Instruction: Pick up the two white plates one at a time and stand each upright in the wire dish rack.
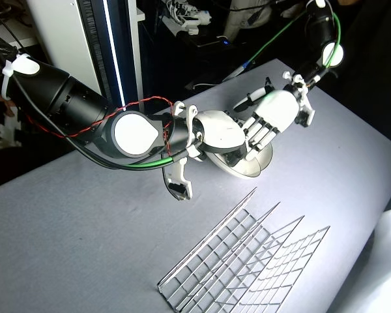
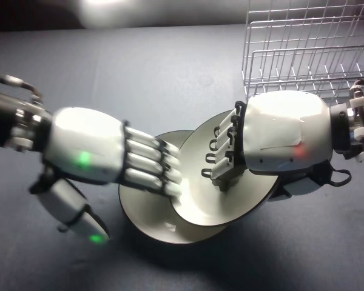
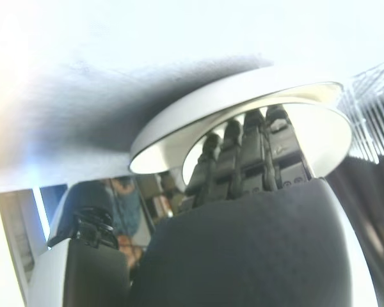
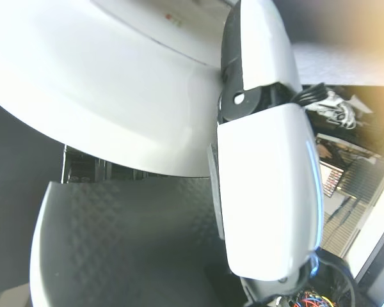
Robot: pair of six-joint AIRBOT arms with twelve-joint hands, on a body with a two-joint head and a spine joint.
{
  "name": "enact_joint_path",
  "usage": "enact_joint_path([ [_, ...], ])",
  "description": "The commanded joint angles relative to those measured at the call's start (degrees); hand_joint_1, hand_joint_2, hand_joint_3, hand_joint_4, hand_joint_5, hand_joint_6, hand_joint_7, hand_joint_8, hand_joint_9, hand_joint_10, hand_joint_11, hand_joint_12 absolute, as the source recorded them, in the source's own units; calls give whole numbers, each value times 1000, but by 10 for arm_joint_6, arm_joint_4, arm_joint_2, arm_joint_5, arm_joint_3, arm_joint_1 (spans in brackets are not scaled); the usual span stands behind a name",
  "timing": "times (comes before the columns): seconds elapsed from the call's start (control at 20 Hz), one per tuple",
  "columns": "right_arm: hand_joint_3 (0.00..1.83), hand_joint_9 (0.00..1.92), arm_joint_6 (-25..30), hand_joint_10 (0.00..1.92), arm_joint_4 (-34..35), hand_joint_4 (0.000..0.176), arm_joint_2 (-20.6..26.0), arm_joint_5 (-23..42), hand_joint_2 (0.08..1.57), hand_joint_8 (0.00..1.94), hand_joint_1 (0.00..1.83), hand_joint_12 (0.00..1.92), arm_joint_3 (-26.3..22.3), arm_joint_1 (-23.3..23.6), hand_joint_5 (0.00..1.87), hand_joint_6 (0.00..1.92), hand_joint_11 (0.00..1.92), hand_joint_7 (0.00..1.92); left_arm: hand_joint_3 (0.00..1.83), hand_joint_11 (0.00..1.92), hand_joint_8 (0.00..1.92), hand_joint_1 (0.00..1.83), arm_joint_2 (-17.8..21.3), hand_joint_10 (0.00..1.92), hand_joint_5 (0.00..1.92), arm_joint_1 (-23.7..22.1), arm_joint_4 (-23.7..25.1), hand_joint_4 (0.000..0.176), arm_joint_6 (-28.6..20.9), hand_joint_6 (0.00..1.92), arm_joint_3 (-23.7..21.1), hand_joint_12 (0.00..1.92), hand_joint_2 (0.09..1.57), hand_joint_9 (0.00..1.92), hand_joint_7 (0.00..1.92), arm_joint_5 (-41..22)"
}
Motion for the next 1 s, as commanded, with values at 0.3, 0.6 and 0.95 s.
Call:
enact_joint_path([
  [0.3, 0, 926, 3, 1158, 5, 0, 16, 4, 1103, 858, 1373, 1207, -29, 13, 964, 1020, 755, 1007, 2, 0, 0, 0, 99, 0, 0, -49, -91, 0, -29, 0, -39, 0, 1162, 0, 0, -22],
  [0.6, 0, 956, 3, 1076, 40, 0, 43, 24, 1078, 687, 1382, 1124, -62, 37, 987, 979, 869, 1126, 6, 0, 0, 0, 163, 0, 0, -50, -91, 0, -53, 0, -62, 0, 1173, 0, 0, -17],
  [0.95, 0, 957, 3, 1121, 137, 0, 78, 38, 1089, 792, 1378, 1211, -92, 68, 993, 968, 774, 1047, 5, 0, 0, 0, 206, 0, 0, -48, -64, 0, -56, 0, -98, 0, 1173, 0, 0, -14],
])
